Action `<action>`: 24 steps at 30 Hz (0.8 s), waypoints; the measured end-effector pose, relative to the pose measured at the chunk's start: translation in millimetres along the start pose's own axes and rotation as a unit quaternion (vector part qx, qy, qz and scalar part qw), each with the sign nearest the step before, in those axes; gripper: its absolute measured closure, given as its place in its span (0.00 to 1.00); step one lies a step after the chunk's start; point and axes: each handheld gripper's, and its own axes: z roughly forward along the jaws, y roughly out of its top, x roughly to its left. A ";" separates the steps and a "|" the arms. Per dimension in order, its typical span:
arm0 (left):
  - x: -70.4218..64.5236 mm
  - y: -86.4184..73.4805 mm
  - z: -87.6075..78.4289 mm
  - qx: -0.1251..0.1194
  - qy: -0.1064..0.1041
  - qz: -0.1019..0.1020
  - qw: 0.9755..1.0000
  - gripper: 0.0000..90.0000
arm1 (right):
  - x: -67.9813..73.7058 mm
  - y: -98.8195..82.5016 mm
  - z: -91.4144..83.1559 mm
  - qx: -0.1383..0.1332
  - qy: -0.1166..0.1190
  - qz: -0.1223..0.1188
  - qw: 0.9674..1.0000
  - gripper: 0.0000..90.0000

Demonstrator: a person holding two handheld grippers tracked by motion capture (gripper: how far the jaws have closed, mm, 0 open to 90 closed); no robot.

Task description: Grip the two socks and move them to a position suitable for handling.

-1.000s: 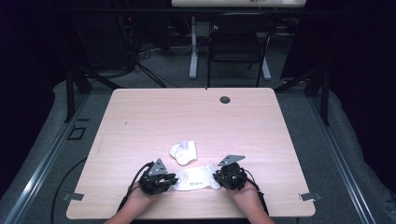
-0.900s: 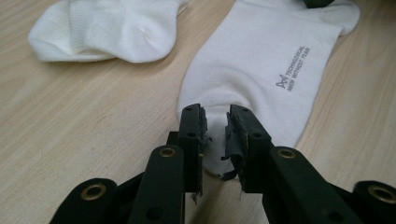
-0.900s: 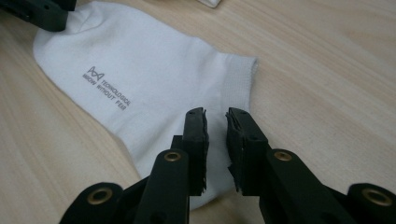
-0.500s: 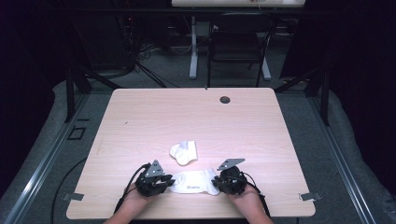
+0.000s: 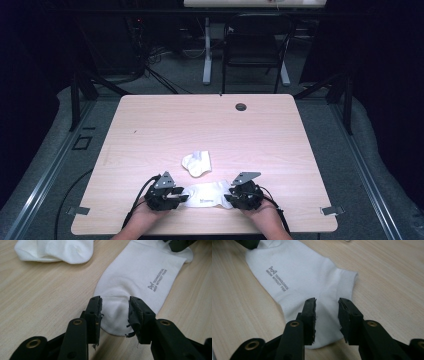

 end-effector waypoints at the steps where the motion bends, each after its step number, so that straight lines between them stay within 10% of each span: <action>1: -0.3 0.4 0.0 -0.001 0.001 -0.002 1.000 0.64 | 0.2 0.5 -0.3 0.001 0.004 0.003 1.000 0.68; 10: 3.2 5.1 -7.5 -0.030 0.001 -0.005 1.000 0.49 | 12.7 8.6 -7.0 -0.045 -0.032 -0.048 0.997 0.48; 19: 14.2 9.3 -18.1 -0.081 -0.010 -0.029 0.996 0.21 | 0.1 12.6 -11.7 -0.098 -0.036 0.001 0.995 0.18; 24: 23.0 10.2 -22.9 -0.097 0.023 -0.059 0.993 0.19 | -4.2 14.3 -11.7 -0.110 -0.048 0.030 0.992 0.18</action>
